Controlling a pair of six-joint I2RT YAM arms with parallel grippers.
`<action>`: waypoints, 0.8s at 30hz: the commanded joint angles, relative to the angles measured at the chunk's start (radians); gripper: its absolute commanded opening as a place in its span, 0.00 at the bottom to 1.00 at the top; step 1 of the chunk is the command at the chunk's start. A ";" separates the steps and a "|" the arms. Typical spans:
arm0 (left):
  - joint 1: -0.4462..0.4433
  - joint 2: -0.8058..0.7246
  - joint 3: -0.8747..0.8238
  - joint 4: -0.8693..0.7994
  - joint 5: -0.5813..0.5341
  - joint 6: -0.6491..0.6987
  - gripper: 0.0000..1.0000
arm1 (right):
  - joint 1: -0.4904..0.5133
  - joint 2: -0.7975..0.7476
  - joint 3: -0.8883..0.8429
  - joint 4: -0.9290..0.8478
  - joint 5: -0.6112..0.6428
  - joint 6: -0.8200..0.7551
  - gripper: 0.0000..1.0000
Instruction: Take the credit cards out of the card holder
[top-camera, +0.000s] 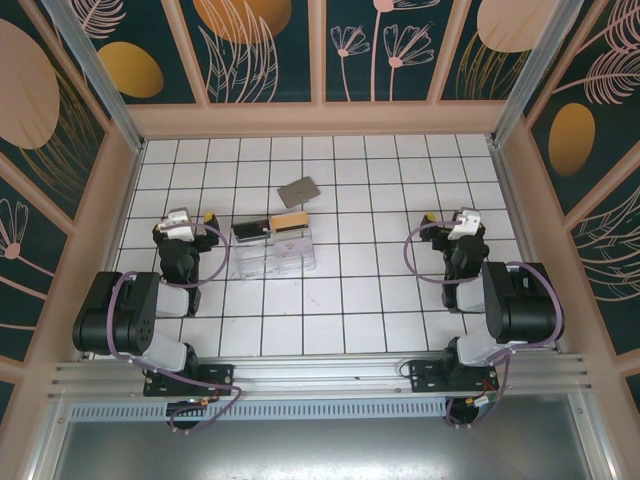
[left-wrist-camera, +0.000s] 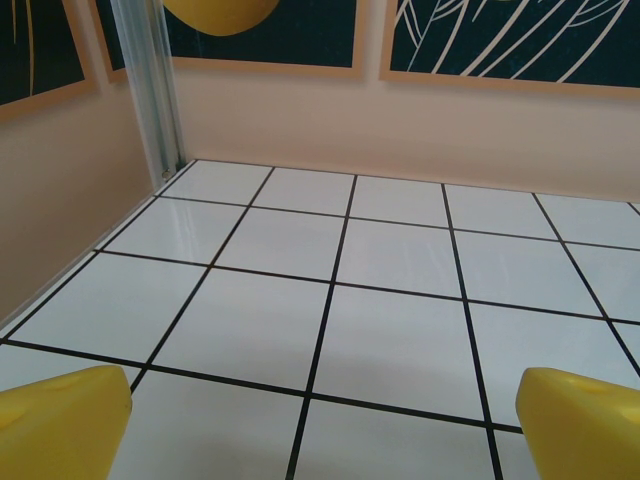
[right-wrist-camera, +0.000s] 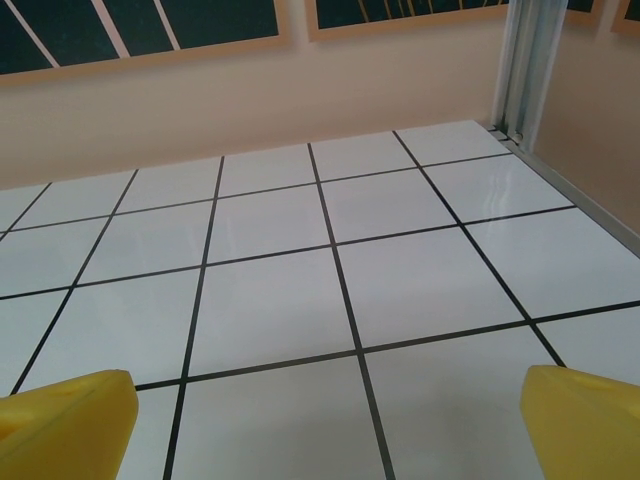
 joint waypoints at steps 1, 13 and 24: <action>0.004 0.003 0.011 0.023 0.018 0.010 0.99 | -0.019 0.005 0.023 -0.006 -0.062 0.005 0.99; 0.004 -0.128 0.202 -0.434 -0.047 -0.048 0.99 | 0.019 -0.125 0.071 -0.195 -0.006 -0.013 0.99; 0.005 -0.305 0.481 -0.902 -0.035 -0.458 0.99 | 0.005 -0.174 0.521 -0.937 -0.112 0.449 0.99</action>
